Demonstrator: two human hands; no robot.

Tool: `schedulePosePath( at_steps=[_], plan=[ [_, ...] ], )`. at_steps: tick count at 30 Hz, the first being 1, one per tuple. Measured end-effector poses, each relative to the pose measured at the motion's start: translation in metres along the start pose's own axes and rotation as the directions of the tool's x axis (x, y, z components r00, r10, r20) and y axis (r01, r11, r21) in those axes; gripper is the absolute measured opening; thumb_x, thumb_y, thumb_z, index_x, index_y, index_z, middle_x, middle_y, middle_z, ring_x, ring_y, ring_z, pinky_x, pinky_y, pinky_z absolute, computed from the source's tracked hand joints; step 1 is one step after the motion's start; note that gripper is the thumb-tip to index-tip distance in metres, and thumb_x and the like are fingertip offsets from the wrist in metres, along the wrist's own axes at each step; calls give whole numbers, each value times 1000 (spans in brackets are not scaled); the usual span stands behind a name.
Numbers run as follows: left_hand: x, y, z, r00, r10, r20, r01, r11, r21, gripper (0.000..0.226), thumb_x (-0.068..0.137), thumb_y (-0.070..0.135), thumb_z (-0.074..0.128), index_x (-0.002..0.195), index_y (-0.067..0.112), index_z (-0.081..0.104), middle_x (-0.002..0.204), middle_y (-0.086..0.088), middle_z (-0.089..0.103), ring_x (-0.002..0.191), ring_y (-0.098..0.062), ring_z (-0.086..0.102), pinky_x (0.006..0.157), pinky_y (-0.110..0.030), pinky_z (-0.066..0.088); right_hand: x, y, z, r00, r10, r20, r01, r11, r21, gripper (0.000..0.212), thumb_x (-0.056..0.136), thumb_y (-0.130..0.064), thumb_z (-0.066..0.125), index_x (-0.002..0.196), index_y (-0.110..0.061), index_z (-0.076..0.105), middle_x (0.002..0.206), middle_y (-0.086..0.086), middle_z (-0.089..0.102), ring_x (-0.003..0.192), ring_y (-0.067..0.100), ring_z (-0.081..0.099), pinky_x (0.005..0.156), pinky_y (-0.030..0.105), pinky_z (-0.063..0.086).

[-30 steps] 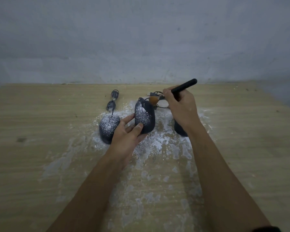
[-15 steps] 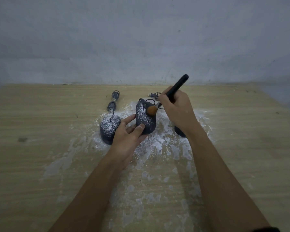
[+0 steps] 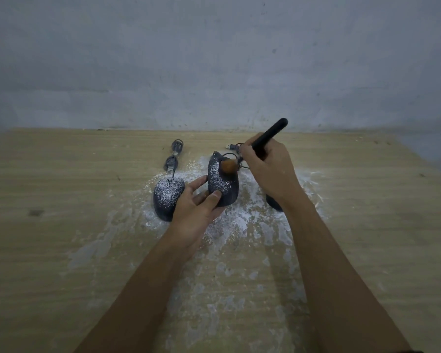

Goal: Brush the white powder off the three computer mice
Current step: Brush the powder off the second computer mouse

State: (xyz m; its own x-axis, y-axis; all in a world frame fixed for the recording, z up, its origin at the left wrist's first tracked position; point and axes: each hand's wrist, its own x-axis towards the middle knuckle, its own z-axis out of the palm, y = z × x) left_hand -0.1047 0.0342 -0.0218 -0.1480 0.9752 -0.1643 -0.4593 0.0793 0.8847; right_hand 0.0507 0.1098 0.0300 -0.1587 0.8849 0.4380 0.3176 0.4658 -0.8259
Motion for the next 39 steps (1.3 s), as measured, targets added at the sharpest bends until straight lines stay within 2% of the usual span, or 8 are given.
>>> schedulePosePath(
  at_steps=[5,9,12,16,20,23,34,39],
  plan=[
    [-1,2,0,1000,-5,2,5,1000,-24,42,95,-2,58,131,16,49,116,-13,70,105,-24,72,79,-30,61,-1,-5,-4,996,29,79,-28,1000,-10,18,97,-17,63,80,-12,64,47,-19,50,43,1,41,46,14,34],
    [-2,3,0,1000,-18,-3,18,999,-42,44,95,-2,59,135,13,48,121,-16,68,106,-25,71,80,-31,61,-3,-6,-12,1000,23,5,-23,999,25,15,99,-21,64,85,-17,69,49,-19,54,43,0,42,45,13,33],
    [-2,3,0,1000,-23,1,23,999,-42,45,95,-1,58,136,13,47,124,-17,67,104,-25,72,81,-30,61,-8,-1,-14,988,70,136,-70,998,-5,15,97,-21,66,84,-15,70,48,-13,48,42,4,37,43,18,32],
    [-2,3,0,1000,-31,0,31,998,-59,45,95,-2,58,137,12,47,126,-19,66,107,-27,71,76,-28,61,-10,2,-15,996,85,-19,-84,996,31,13,99,-24,65,90,-18,72,52,-13,52,43,7,39,43,20,33],
    [-3,3,0,1000,-29,4,29,998,-47,46,95,-1,58,138,11,45,127,-20,65,108,-28,70,79,-30,61,-15,1,-15,984,75,161,-80,997,22,15,94,-23,66,84,-13,72,52,-6,48,44,12,37,42,20,32],
    [-3,3,1,1000,-22,-3,22,999,-42,43,95,0,60,134,14,48,125,-19,67,108,-26,71,79,-29,61,-13,-1,-15,997,55,59,-57,998,29,12,99,-23,65,91,-19,72,50,-17,52,43,6,37,43,18,32],
    [-6,4,2,1000,-18,3,18,1000,-17,42,94,1,62,130,17,50,125,-19,66,109,-28,70,79,-28,61,-17,-5,-18,979,43,201,-42,999,-8,15,98,-20,67,86,-13,73,46,-15,44,42,7,34,43,17,31],
    [-6,5,1,1000,-25,1,25,998,-58,44,94,-1,60,134,12,47,124,-22,66,106,-27,71,77,-29,61,-15,-5,-22,981,71,183,-70,997,-9,12,97,-24,69,88,-22,76,49,-13,51,44,9,38,45,22,33]
  ],
)
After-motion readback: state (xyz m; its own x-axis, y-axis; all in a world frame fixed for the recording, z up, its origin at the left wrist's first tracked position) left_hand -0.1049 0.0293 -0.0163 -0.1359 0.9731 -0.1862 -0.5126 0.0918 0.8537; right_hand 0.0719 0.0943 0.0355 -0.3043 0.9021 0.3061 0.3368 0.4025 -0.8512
